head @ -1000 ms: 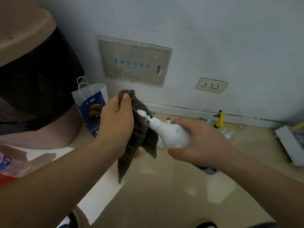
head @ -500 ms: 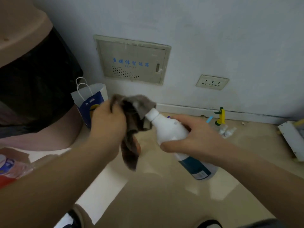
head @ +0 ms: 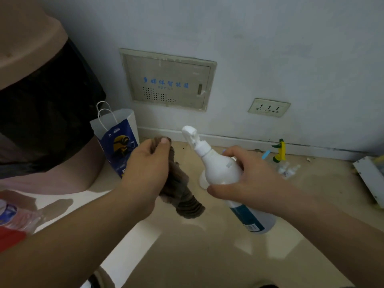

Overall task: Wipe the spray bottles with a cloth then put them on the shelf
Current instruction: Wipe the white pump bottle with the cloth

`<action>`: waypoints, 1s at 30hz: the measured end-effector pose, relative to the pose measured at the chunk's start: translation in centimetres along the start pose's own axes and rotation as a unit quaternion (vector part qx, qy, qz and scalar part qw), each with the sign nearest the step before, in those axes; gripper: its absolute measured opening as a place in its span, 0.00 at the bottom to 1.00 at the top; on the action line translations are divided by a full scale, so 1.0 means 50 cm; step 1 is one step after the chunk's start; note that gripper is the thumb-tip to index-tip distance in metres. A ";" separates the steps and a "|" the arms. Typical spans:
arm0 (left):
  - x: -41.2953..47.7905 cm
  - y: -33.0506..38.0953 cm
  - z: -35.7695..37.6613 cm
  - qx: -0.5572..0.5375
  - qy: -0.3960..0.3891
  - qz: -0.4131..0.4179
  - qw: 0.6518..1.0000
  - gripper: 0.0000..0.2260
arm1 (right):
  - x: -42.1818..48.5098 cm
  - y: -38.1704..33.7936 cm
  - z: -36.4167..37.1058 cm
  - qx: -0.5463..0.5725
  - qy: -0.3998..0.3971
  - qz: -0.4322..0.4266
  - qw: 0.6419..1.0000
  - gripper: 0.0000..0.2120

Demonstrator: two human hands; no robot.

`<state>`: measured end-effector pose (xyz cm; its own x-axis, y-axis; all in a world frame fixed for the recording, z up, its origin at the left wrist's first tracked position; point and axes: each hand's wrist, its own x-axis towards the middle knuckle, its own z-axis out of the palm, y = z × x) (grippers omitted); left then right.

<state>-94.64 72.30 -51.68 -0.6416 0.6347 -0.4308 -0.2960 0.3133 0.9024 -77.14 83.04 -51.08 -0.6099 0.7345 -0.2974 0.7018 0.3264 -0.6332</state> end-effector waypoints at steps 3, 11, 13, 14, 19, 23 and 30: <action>-0.015 -0.018 0.010 0.061 -0.027 0.007 0.998 0.09 | 0.004 0.001 0.006 -0.029 0.000 -0.003 1.000 0.29; -0.002 -0.045 0.016 0.089 -0.015 0.046 0.995 0.10 | 0.012 0.005 0.015 -0.041 -0.009 0.006 0.999 0.27; 0.002 -0.047 0.015 0.073 0.008 0.030 0.997 0.09 | 0.012 0.003 0.016 -0.044 -0.005 0.015 0.999 0.27; 0.001 -0.047 0.016 0.067 0.013 0.024 0.997 0.09 | 0.013 0.004 0.018 -0.049 -0.002 0.020 0.999 0.27; -0.037 -0.067 0.025 0.182 -0.027 0.234 0.955 0.10 | 0.016 0.004 0.020 -0.029 0.002 0.031 0.999 0.26; -0.065 -0.100 0.033 0.330 -0.187 0.438 0.815 0.15 | 0.027 0.004 0.027 -0.051 -0.027 -0.041 0.997 0.18; -0.028 -0.100 0.035 0.385 -0.135 0.417 0.812 0.23 | 0.019 -0.003 0.036 -0.045 -0.025 -0.081 0.995 0.18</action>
<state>-91.03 71.08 -55.61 -0.1825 0.9522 0.2452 0.7587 -0.0222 0.6510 -78.45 82.62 -52.55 -0.7342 0.6376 -0.2334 0.6212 0.4921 -0.6099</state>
